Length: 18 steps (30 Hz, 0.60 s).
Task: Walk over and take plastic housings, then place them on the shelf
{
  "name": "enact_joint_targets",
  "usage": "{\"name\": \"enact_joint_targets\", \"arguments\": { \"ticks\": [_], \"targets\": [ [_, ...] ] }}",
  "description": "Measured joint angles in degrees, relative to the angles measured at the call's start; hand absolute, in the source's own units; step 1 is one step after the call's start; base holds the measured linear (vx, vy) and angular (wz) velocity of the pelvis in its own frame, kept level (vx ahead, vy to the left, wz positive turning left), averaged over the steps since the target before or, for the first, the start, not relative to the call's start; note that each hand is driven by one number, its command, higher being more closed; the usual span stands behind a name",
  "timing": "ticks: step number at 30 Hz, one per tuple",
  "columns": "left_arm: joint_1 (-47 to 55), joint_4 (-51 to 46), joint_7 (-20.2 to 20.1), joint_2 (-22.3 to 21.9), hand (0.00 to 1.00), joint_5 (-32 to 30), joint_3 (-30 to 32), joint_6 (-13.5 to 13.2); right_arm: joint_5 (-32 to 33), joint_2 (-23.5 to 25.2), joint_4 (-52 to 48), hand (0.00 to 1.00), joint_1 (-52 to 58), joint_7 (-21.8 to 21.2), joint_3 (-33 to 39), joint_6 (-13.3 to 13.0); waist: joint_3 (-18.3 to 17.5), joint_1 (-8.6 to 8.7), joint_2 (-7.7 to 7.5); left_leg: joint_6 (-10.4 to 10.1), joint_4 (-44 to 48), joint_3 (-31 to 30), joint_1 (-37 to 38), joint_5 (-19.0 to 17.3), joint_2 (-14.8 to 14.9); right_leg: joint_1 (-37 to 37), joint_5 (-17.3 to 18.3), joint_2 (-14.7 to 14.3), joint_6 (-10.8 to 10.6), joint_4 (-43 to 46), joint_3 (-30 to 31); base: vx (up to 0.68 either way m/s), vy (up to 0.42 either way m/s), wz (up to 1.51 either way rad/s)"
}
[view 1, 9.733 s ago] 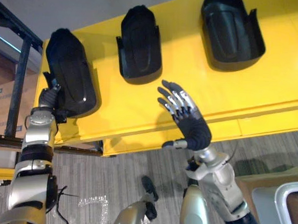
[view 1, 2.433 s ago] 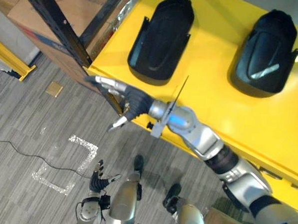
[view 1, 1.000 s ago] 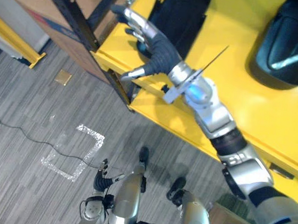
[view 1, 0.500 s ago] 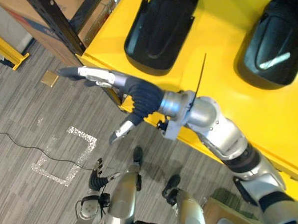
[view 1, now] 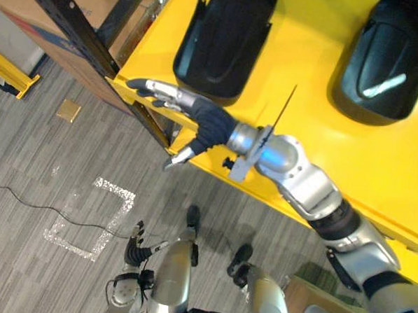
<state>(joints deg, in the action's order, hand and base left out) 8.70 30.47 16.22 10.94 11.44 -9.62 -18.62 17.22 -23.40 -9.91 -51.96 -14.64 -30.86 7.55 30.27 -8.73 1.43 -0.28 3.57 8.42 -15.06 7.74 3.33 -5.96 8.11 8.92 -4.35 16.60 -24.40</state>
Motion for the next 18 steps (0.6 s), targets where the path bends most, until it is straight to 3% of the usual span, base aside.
{"name": "enact_joint_targets", "arguments": {
  "ticks": [18],
  "targets": [
    [0.0,-0.2,0.4,0.0,0.0,0.0,-0.6,0.4,-0.1,0.6,11.1,0.0,0.0,2.9,0.4,-0.2,0.0,-0.04,-0.08,0.0,-0.2,-0.1,0.0,0.0,0.0,0.0,0.0,0.0,0.1,0.0,0.0,0.0,0.0,0.0]
  ]
}}
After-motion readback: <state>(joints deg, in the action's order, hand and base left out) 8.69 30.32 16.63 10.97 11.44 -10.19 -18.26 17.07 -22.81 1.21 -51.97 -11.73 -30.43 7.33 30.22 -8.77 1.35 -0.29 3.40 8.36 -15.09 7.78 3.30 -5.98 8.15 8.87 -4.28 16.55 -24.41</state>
